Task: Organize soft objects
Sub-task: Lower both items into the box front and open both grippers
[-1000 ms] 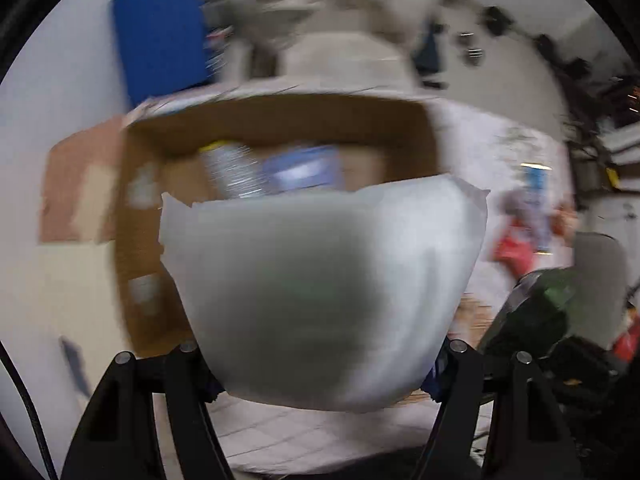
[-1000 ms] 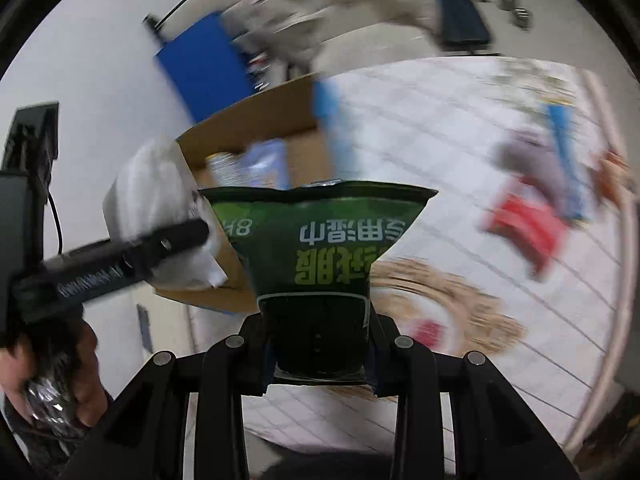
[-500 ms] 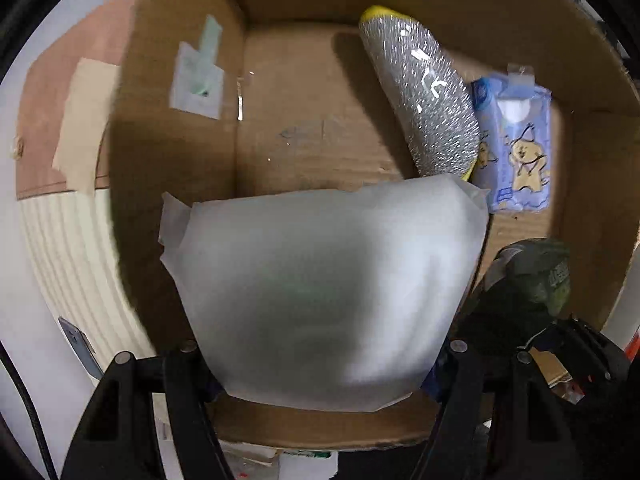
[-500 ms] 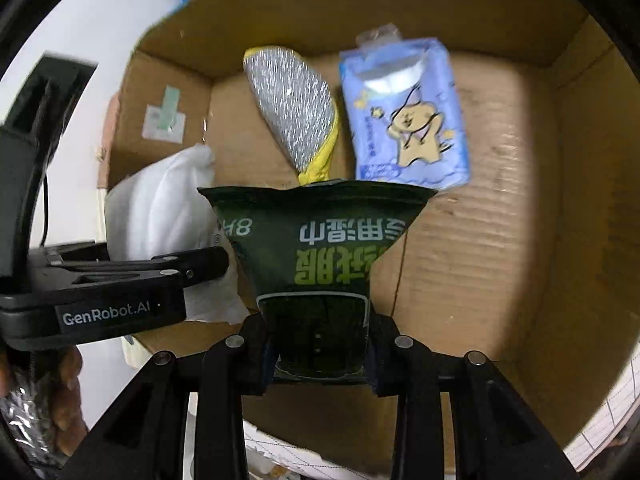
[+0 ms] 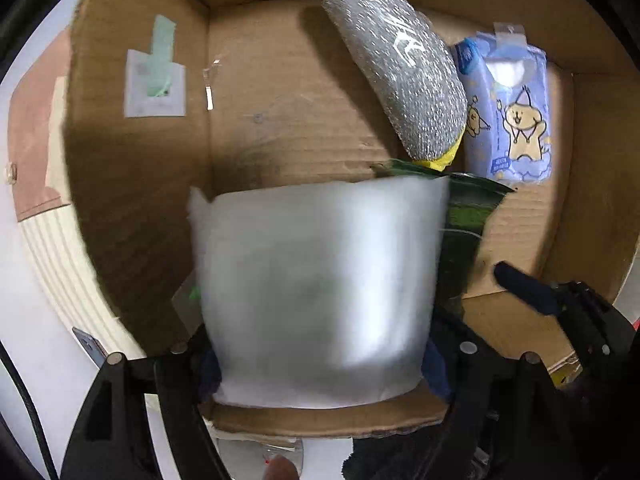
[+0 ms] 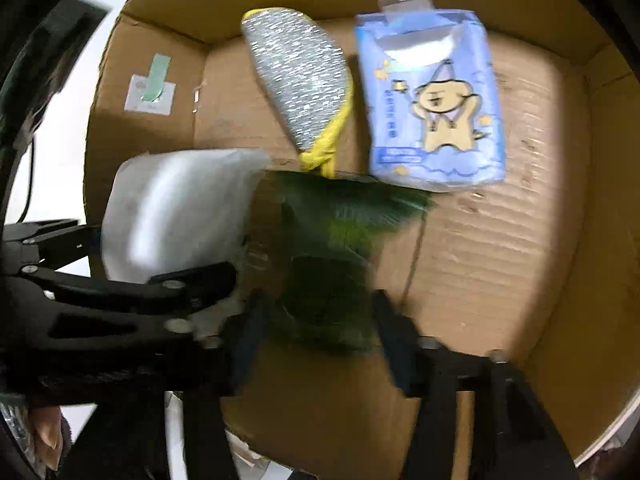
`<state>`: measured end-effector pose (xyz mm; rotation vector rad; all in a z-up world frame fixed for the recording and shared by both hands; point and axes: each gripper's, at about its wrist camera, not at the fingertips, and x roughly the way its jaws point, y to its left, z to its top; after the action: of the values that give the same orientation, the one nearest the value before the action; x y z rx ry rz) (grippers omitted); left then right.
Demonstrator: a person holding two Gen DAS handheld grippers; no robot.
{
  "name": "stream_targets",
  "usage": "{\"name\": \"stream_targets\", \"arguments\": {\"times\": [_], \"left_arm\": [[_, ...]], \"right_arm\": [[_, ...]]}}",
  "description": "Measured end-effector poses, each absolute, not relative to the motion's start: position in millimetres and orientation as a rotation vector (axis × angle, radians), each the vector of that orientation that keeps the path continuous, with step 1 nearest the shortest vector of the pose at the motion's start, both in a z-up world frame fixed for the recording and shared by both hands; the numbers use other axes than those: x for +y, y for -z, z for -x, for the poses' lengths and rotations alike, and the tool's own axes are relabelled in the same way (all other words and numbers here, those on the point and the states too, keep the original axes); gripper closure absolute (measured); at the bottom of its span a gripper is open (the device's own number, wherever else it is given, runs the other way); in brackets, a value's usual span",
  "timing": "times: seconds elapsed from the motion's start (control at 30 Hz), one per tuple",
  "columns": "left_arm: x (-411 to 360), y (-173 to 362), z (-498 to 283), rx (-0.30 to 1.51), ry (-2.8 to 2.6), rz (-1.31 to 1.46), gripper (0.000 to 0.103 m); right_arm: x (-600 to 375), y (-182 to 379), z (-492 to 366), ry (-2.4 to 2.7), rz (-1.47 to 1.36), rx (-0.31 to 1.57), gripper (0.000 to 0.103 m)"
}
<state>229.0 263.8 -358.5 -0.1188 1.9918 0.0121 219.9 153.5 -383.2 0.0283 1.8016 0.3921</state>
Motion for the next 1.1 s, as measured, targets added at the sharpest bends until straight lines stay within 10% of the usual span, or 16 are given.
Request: {"name": "stream_targets", "arguments": {"times": [0.4, 1.1], "left_arm": [[263, 299, -212, 1.834, -0.057, 0.147, 0.009], [236, 179, -112, 1.348, -0.192, 0.14, 0.009]], "right_arm": [[117, 334, -200, -0.377, 0.018, 1.726, 0.0], [55, 208, -136, -0.322, 0.06, 1.398, 0.0]]}}
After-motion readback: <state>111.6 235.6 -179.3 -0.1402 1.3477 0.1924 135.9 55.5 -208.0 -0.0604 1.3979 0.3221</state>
